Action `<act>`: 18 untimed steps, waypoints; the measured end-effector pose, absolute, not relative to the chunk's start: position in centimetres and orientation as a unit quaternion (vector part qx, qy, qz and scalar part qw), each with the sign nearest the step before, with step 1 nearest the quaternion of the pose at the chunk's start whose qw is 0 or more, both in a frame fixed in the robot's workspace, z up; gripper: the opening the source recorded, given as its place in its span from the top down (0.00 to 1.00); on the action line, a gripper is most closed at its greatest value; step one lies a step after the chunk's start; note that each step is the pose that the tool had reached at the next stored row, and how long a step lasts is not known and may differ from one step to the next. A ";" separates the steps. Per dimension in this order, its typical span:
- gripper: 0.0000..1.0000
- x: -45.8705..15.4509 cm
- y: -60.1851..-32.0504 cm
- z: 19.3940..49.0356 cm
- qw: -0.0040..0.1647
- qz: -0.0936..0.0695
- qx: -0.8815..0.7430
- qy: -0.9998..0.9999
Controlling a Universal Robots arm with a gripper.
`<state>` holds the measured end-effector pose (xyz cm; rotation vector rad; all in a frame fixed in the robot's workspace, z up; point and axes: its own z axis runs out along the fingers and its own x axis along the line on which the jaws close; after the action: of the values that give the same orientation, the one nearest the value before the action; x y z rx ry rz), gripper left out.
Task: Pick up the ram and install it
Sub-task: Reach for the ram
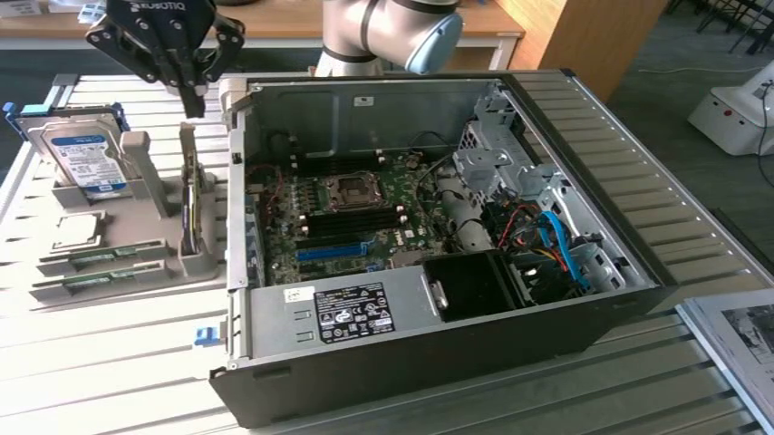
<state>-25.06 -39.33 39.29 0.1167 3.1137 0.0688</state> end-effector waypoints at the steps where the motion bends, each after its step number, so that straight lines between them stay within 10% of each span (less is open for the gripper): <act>1: 0.90 -25.3 -39.3 39.3 0.013 0.022 0.037 0.999; 18: 0.90 -28.7 -39.3 39.3 0.012 0.022 0.037 0.999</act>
<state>-28.73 -39.28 39.25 0.1165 3.1137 0.0689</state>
